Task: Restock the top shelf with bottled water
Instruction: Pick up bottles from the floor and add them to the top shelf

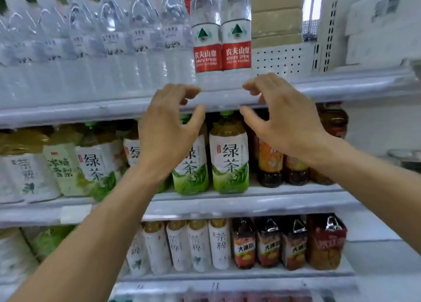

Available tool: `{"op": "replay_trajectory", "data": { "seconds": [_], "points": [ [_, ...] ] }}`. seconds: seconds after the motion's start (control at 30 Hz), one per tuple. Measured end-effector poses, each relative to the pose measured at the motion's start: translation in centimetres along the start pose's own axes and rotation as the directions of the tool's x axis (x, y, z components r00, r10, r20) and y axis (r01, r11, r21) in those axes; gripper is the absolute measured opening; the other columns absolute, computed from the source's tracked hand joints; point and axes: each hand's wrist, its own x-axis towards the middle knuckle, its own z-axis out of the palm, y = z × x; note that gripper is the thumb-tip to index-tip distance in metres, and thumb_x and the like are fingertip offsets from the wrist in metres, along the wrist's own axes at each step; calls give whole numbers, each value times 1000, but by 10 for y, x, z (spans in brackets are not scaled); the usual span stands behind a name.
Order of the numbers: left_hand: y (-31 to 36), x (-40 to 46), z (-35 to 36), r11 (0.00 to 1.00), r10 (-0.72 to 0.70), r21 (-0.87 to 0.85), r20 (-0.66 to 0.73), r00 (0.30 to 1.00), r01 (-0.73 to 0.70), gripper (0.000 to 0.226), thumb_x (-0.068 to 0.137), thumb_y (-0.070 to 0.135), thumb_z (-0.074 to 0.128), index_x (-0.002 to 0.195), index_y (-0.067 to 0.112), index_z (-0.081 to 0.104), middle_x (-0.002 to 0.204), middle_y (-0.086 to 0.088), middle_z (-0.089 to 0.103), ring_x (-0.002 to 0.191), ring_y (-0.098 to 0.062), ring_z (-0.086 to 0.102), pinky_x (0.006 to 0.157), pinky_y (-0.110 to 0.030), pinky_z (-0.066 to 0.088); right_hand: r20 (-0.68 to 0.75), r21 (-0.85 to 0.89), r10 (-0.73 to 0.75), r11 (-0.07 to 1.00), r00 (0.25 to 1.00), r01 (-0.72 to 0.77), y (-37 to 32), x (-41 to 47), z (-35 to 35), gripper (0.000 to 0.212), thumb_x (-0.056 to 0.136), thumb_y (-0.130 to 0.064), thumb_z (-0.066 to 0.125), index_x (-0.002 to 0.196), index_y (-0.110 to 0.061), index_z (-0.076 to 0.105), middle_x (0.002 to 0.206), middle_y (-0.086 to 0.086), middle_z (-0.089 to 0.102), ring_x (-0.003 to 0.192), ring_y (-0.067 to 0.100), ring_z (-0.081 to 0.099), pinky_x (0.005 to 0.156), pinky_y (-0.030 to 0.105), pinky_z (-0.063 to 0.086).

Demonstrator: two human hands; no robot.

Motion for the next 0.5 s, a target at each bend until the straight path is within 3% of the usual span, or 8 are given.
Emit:
{"op": "replay_trajectory", "data": {
  "seconds": [0.1,0.2,0.33,0.5],
  "points": [
    [-10,-62,0,997,-64,-21,139,988,68,29,92,36,59,119,25,62,106,14,64,83,-4,60,73,-34,54,82,18,48,999,995,-50,-8,-52,18,36,90,-33,60,123,-18,56,115,-1,59,96,23,61,71,44,54],
    [-30,-125,11,985,-166,19,330,929,169,34,90,41,58,121,27,60,105,15,66,78,-7,63,71,-38,56,236,22,124,991,964,-133,-12,-111,42,38,92,-34,60,126,-20,54,115,-2,59,91,26,63,70,45,53],
    [-53,-202,24,929,-342,82,559,756,360,36,88,40,64,122,29,57,95,19,65,76,-7,65,75,-38,55,503,-12,249,960,828,-281,-19,-183,75,42,92,-36,59,131,-24,49,124,-5,58,104,25,61,81,42,49],
    [-74,-285,35,804,-499,183,726,473,566,42,90,42,64,129,29,55,102,15,68,86,-17,67,81,-40,54,730,-44,286,926,620,-375,-24,-256,113,42,92,-34,59,131,-25,48,123,-4,58,102,23,62,78,35,44]
  ]
}}
